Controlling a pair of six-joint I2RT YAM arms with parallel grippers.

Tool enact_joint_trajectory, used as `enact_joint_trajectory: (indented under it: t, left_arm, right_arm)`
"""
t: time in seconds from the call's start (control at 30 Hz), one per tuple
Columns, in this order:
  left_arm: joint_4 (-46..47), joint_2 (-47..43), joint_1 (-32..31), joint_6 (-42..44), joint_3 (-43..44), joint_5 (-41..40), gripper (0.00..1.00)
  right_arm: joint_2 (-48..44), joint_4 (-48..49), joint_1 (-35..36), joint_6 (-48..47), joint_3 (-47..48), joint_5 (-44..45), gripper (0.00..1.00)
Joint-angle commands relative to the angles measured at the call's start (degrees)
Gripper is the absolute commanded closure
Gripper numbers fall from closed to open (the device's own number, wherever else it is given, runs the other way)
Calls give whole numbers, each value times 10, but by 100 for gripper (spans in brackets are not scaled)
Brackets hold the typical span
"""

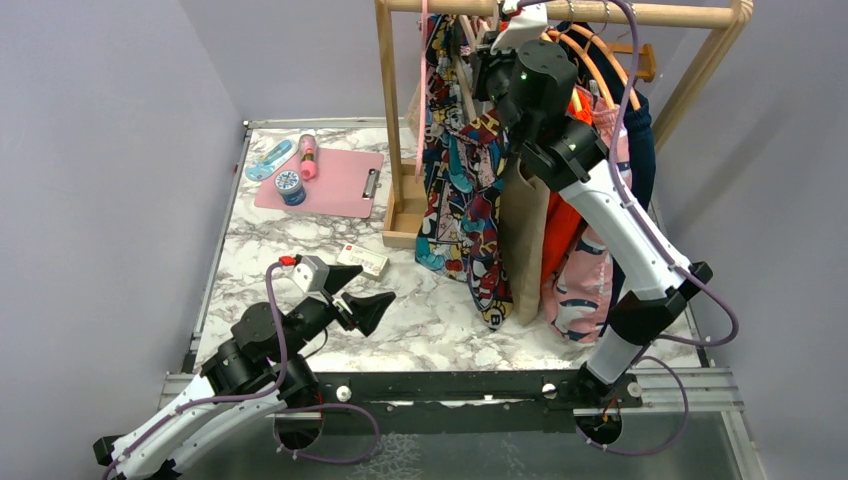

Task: Place the shorts on the hanger
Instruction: Place the hanger at the clothesline.

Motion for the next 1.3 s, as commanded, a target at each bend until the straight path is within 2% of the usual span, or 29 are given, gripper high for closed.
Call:
enact_joint_trajectory:
  t: [0.0, 0.23, 1.0, 1.07, 1.2, 1.27]
  left_arm:
    - [3, -6, 0, -3, -2, -13, 1]
    - [4, -6, 0, -2, -3, -14, 1]
    - [5, -2, 0, 3, -2, -9, 1]
    - [6, -2, 0, 3, -2, -8, 1]
    - [5, -4, 0, 2, -2, -7, 1]
    - [6, -5, 0, 2, -3, -7, 1]
  right_arm:
    - [15, 47, -4, 18, 45, -18, 99]
    - [48, 28, -12, 24, 80, -19, 99]
    - [62, -86, -19, 75, 75, -75, 97]
    - [62, -93, -19, 77, 78, -77, 92]
    - [53, -107, -19, 85, 84, -99, 63]
    - [41, -115, -19, 94, 88, -119, 52]
